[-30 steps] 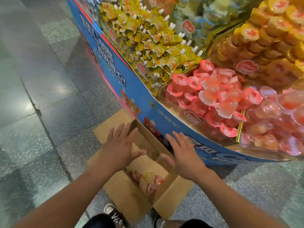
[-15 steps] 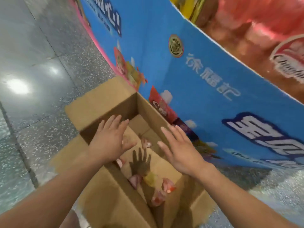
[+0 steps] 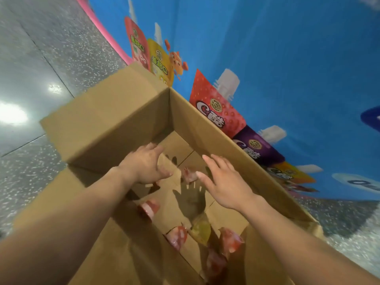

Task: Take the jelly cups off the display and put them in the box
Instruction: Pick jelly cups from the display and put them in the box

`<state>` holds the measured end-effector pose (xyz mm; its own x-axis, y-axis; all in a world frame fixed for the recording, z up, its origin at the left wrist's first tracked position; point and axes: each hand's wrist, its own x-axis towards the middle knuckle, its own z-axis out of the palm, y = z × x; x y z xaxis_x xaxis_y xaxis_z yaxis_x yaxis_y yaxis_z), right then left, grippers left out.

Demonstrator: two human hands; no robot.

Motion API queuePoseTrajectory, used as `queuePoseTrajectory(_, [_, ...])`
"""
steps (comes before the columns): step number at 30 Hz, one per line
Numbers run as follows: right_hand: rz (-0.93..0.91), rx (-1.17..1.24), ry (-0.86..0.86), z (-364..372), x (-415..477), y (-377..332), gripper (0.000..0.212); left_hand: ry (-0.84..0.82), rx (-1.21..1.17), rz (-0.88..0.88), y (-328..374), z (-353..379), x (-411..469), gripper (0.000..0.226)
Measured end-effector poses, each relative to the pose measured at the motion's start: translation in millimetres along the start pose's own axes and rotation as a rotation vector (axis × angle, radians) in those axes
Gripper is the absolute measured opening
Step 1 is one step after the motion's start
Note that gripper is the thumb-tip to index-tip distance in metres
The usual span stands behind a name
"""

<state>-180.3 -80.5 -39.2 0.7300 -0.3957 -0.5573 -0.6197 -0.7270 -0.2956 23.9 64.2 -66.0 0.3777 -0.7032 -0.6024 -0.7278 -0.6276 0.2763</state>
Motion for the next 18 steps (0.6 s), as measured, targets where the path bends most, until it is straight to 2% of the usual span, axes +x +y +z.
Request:
queuePoseTrajectory(5, [0.058, 0.098, 0.000, 32, 25, 13, 0.071, -0.229, 0.005, 0.003, -16, 14, 29, 0.111])
queuePoseTrajectory(11, [0.175, 0.204, 0.001, 58, 52, 15, 0.066, -0.251, -0.083, -0.024, -37, 28, 54, 0.116])
queuePoseTrajectory(18, [0.426, 0.343, -0.035, 70, 81, 12, 0.067, -0.353, -0.106, -0.086, -33, 42, 75, 0.113])
